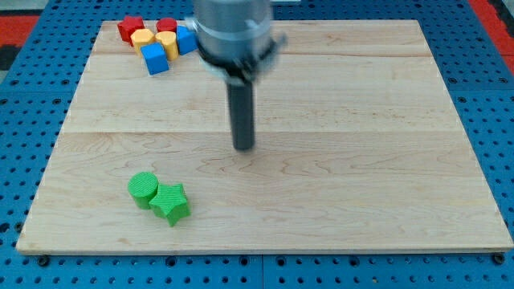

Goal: Push the green blocks to the above blocks

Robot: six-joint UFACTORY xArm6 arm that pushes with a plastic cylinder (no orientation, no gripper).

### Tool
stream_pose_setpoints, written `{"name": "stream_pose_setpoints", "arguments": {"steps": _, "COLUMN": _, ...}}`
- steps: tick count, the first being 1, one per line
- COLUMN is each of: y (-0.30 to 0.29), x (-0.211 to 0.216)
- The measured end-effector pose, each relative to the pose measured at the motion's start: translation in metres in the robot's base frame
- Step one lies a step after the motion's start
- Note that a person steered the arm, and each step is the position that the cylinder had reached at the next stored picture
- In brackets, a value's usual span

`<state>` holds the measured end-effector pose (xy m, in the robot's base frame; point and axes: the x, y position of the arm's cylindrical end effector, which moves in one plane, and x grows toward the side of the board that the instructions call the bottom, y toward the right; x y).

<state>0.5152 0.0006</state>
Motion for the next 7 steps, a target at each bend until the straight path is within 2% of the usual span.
{"name": "stream_pose_setpoints", "arguments": {"steps": 1, "y": 0.001, "x": 0.098}}
{"name": "stream_pose_setpoints", "arguments": {"steps": 2, "y": -0.051, "x": 0.087}}
{"name": "stream_pose_setpoints", "arguments": {"steps": 3, "y": -0.132, "x": 0.038}}
{"name": "stream_pose_setpoints", "arguments": {"steps": 5, "y": -0.142, "x": 0.062}}
{"name": "stream_pose_setpoints", "arguments": {"steps": 6, "y": -0.171, "x": 0.024}}
{"name": "stream_pose_setpoints", "arguments": {"steps": 7, "y": -0.158, "x": -0.05}}
